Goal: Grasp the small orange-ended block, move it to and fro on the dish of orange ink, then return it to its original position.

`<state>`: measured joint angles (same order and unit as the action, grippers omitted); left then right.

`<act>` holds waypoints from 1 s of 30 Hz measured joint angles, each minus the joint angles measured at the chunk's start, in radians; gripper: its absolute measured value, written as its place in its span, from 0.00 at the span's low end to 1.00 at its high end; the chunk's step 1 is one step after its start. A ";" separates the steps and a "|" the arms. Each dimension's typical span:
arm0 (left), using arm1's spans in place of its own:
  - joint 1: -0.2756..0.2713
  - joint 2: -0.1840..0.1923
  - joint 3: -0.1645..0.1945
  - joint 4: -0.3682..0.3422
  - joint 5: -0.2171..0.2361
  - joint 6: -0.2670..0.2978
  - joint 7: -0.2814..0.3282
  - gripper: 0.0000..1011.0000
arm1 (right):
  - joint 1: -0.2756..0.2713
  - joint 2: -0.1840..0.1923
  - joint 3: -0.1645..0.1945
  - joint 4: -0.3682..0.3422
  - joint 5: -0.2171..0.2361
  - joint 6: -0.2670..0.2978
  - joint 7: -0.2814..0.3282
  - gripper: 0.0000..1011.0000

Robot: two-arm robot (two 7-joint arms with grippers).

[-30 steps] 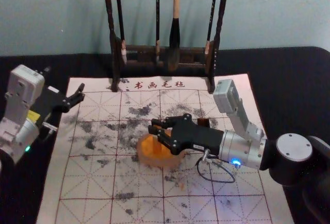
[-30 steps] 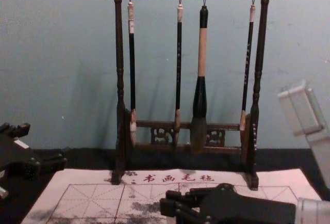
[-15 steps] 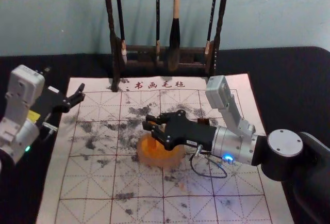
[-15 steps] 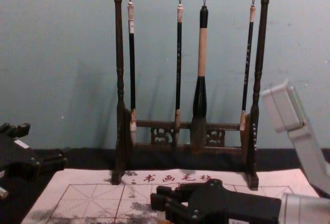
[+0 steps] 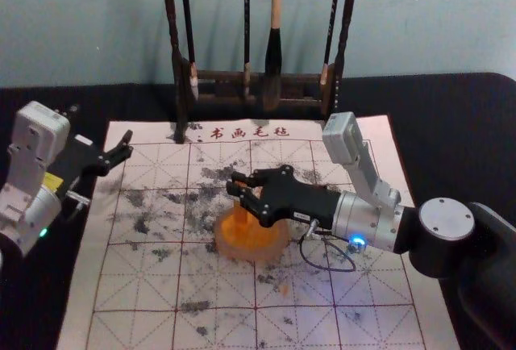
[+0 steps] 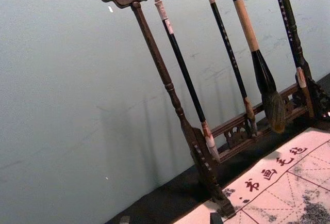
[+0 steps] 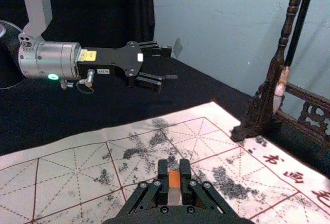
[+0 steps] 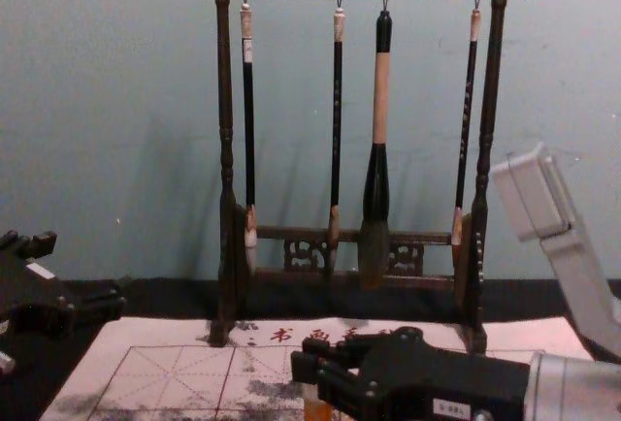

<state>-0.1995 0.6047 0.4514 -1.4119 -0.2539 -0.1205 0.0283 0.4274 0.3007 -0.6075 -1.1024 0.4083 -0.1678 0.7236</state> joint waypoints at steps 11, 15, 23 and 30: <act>0.000 0.000 0.000 0.000 0.000 0.000 0.000 0.99 | -0.003 0.007 0.012 -0.003 -0.001 0.000 -0.004 0.13; 0.000 0.000 0.000 0.000 0.000 0.000 0.000 0.99 | -0.006 0.011 0.015 -0.006 -0.001 0.000 -0.005 0.13; 0.000 0.000 0.000 0.000 0.000 0.000 0.000 0.99 | -0.010 0.017 0.021 -0.014 -0.001 0.000 -0.005 0.13; 0.000 0.000 0.000 0.000 0.000 0.000 0.000 0.99 | -0.017 0.028 0.027 -0.036 0.007 0.003 0.001 0.13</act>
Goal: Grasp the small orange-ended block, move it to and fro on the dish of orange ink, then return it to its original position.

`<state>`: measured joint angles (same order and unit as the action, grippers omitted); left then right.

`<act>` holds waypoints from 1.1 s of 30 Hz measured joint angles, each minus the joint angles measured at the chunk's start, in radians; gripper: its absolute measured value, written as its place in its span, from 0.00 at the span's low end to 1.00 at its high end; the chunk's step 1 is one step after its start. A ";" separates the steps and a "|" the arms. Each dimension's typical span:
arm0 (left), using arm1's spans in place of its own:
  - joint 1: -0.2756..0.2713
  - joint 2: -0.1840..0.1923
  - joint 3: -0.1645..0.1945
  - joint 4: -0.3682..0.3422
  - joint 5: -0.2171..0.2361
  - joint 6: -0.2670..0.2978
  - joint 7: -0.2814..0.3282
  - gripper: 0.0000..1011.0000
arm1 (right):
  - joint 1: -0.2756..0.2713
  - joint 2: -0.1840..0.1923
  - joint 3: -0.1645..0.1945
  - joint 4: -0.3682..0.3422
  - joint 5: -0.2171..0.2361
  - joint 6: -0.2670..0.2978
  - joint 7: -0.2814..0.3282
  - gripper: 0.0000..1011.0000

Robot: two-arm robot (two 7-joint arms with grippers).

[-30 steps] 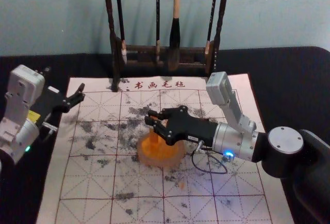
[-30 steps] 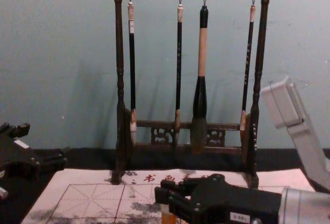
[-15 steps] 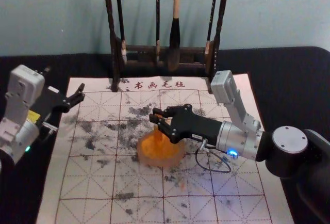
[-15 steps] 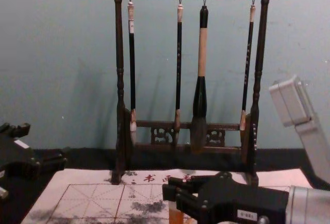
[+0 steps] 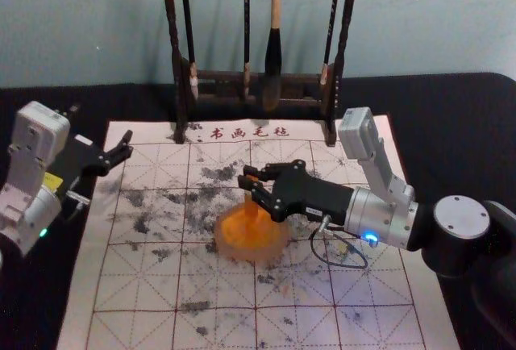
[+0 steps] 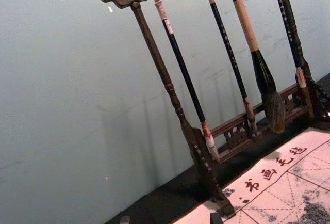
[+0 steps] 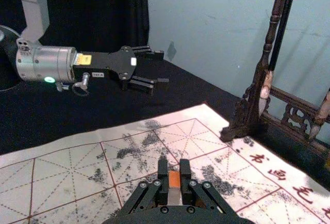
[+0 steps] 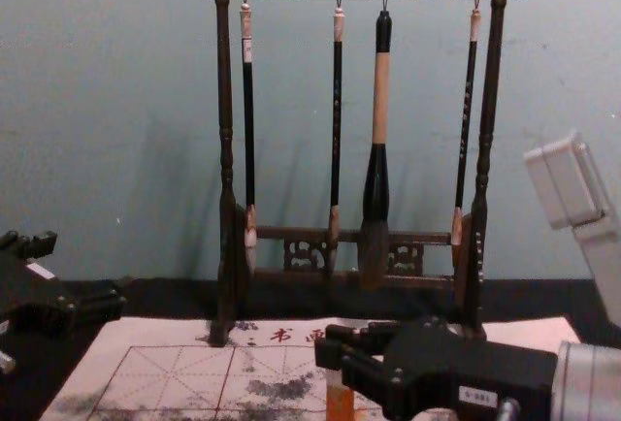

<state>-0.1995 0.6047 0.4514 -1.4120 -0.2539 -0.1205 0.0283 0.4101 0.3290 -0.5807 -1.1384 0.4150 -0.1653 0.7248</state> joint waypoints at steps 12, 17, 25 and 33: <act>0.000 0.000 0.000 0.000 0.000 0.000 0.000 0.99 | -0.049 0.068 0.026 -0.146 0.017 0.027 -0.025 0.13; 0.000 0.000 0.000 0.000 0.000 0.000 0.000 0.99 | -0.089 0.101 0.050 -0.231 0.029 0.043 -0.060 0.13; 0.000 0.000 0.000 0.000 0.000 0.000 0.000 0.99 | -0.177 0.139 0.114 -0.360 0.050 0.100 -0.175 0.13; 0.000 0.000 0.000 0.000 0.000 0.000 0.000 0.99 | -0.258 0.149 0.174 -0.426 0.068 0.127 -0.256 0.13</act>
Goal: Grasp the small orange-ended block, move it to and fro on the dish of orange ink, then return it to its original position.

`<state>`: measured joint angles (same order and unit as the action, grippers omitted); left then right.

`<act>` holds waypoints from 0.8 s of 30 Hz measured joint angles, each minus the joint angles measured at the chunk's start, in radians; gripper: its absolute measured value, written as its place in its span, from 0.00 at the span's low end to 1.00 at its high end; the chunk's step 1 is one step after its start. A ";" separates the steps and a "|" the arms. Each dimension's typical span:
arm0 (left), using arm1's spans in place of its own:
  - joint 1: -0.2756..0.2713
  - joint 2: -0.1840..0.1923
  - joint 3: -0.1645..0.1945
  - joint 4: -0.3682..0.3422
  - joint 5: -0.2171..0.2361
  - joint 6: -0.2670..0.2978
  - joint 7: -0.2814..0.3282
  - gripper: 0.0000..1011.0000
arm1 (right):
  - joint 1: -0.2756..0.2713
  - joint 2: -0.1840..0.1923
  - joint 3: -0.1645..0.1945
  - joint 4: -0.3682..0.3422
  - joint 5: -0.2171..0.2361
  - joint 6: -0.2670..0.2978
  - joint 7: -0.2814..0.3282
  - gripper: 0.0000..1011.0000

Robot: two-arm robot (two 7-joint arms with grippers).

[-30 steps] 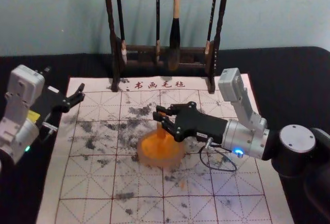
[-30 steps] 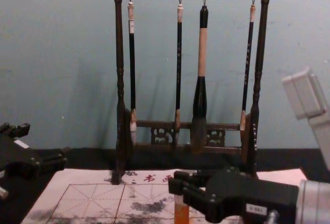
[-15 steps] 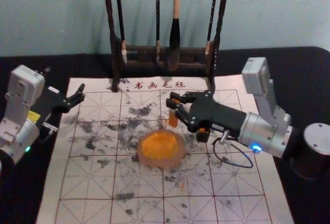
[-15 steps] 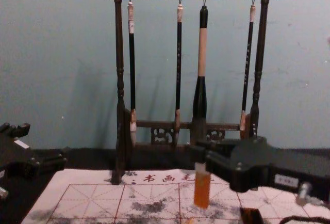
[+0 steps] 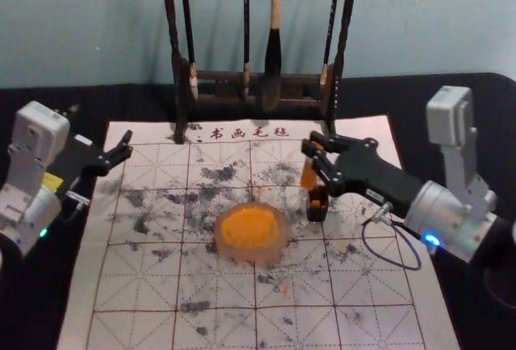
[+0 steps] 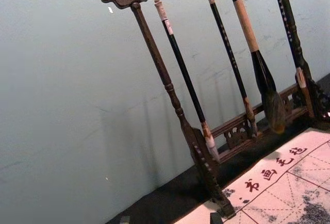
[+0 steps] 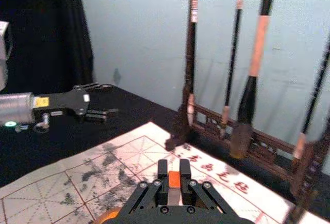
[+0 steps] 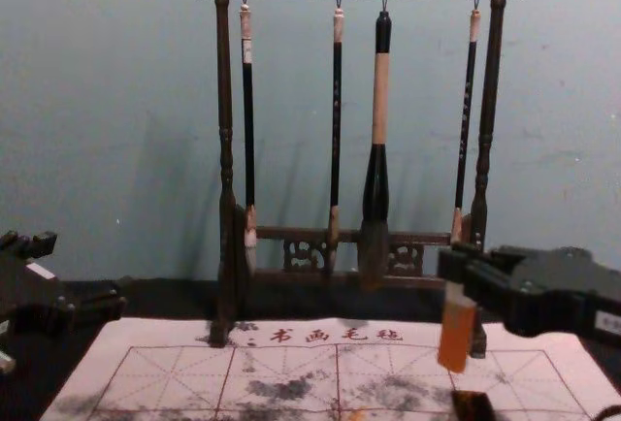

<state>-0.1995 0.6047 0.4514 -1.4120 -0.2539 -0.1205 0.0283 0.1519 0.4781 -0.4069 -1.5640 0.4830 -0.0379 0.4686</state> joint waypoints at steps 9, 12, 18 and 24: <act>0.000 0.000 0.000 0.000 0.000 0.000 0.000 0.99 | -0.071 -0.004 0.054 -0.035 0.002 0.006 -0.056 0.13; 0.000 0.000 0.000 0.000 0.000 0.000 0.000 0.99 | -0.089 -0.010 0.066 -0.039 0.002 0.005 -0.065 0.13; 0.000 0.000 0.000 0.000 0.000 0.000 0.000 0.99 | -0.106 -0.023 0.076 -0.040 0.000 0.006 -0.070 0.13; 0.000 0.000 0.000 0.000 0.000 0.000 0.000 0.99 | -0.109 -0.042 0.081 -0.025 -0.010 0.004 -0.074 0.13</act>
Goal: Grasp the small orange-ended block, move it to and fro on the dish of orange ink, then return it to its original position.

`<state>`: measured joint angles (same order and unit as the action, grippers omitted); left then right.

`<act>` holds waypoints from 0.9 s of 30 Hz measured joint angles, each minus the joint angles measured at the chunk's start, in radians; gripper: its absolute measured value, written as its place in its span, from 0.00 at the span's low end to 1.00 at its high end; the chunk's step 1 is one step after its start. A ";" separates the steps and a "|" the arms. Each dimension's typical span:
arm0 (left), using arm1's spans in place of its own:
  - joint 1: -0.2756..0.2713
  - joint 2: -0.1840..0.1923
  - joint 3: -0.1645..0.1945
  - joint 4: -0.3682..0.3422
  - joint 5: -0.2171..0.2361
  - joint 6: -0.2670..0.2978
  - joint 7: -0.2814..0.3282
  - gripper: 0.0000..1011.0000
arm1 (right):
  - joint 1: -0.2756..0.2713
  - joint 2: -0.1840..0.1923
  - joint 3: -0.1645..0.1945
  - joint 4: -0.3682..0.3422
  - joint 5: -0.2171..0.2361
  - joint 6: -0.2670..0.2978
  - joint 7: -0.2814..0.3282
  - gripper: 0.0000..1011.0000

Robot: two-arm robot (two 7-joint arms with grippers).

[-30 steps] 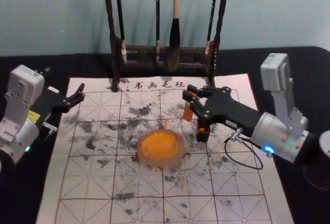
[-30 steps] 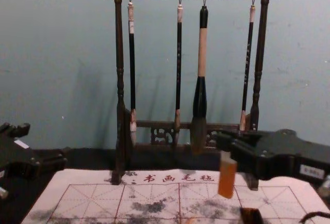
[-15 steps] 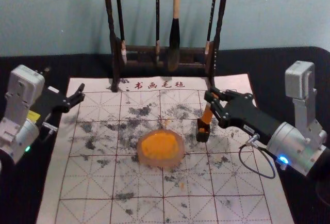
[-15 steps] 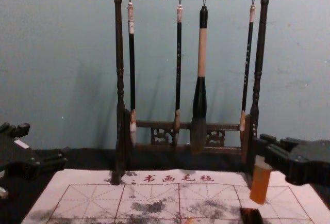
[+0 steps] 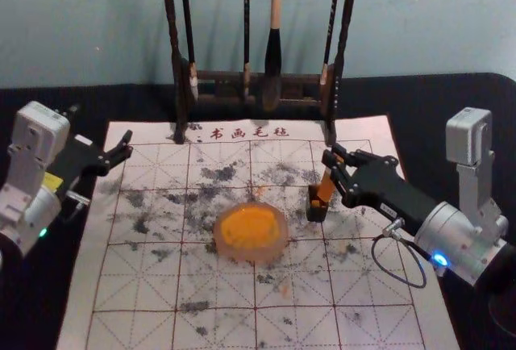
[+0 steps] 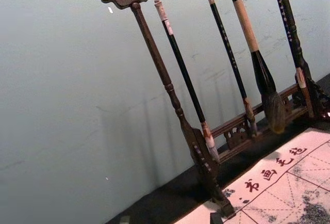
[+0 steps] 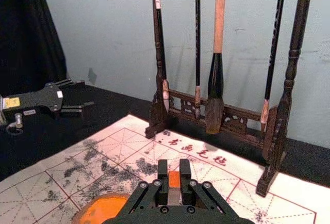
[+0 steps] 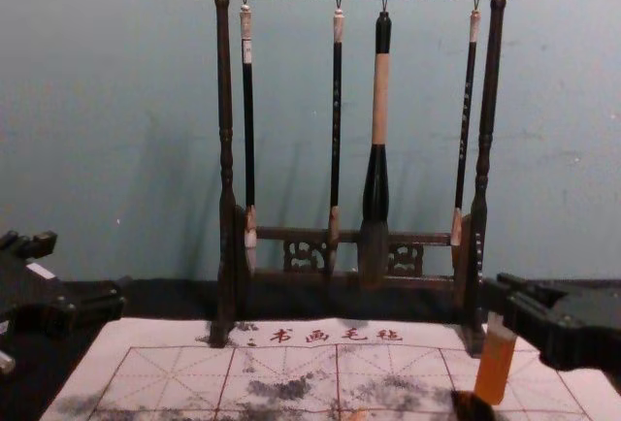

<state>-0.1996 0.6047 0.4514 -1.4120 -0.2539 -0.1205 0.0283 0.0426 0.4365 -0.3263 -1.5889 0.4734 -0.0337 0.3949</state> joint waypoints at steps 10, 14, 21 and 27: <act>0.000 0.000 0.000 0.000 0.000 0.000 0.000 0.99 | 0.013 -0.026 0.002 0.034 -0.025 -0.009 -0.005 0.13; 0.000 0.000 0.000 0.000 0.000 0.000 0.000 0.99 | 0.019 -0.035 0.001 0.046 -0.034 -0.008 -0.005 0.13; 0.000 0.000 0.000 0.000 0.000 0.000 0.000 0.99 | 0.024 -0.044 0.000 0.065 -0.045 -0.008 -0.004 0.13; 0.000 0.000 0.000 0.000 0.000 0.000 0.000 0.99 | 0.030 -0.055 0.000 0.079 -0.052 -0.008 -0.003 0.13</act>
<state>-0.1995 0.6047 0.4514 -1.4120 -0.2539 -0.1205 0.0283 0.0723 0.3812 -0.3258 -1.5095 0.4219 -0.0421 0.3919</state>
